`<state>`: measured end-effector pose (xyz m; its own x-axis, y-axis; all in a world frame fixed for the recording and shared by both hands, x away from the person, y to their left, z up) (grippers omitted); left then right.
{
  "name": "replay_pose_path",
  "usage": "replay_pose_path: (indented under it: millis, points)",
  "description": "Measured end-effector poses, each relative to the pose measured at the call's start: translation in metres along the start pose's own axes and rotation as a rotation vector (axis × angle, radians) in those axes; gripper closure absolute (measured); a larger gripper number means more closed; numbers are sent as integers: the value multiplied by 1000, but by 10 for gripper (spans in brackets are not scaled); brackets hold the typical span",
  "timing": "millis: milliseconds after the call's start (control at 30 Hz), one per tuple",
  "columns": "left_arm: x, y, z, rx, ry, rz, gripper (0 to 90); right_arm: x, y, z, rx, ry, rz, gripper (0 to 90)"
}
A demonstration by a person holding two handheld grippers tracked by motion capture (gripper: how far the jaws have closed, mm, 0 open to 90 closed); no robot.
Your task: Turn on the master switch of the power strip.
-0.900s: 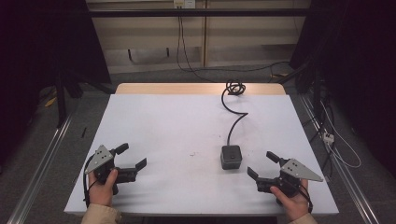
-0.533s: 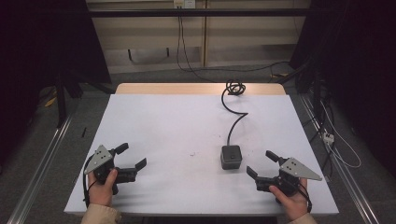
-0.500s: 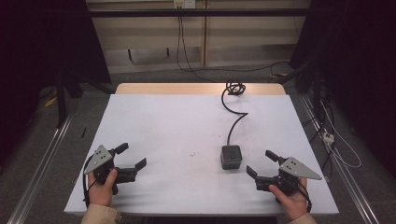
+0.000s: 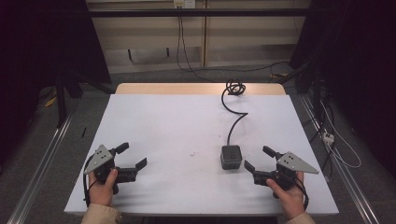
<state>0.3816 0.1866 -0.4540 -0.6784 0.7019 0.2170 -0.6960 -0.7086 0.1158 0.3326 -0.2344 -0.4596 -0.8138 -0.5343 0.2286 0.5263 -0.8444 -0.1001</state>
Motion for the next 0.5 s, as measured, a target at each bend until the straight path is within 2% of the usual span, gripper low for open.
replay_pose_path:
  millis: [500]
  points:
    - [0, 0, 1, -1, 3, 0, 34, -7, 3, 8, -13, -2, 4, 139]
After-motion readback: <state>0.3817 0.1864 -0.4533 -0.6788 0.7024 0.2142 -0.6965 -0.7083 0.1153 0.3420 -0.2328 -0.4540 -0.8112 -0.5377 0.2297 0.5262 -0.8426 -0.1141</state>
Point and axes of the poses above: each handheld gripper's, and its own axes: x roughly backward along the jaws, z roughly out of its top, y roughly to its right, the point moved 7 cm from there along -x, roughly forward along the jaws, and after that the axes turned 1 degree about z, right-handed, at the moved point
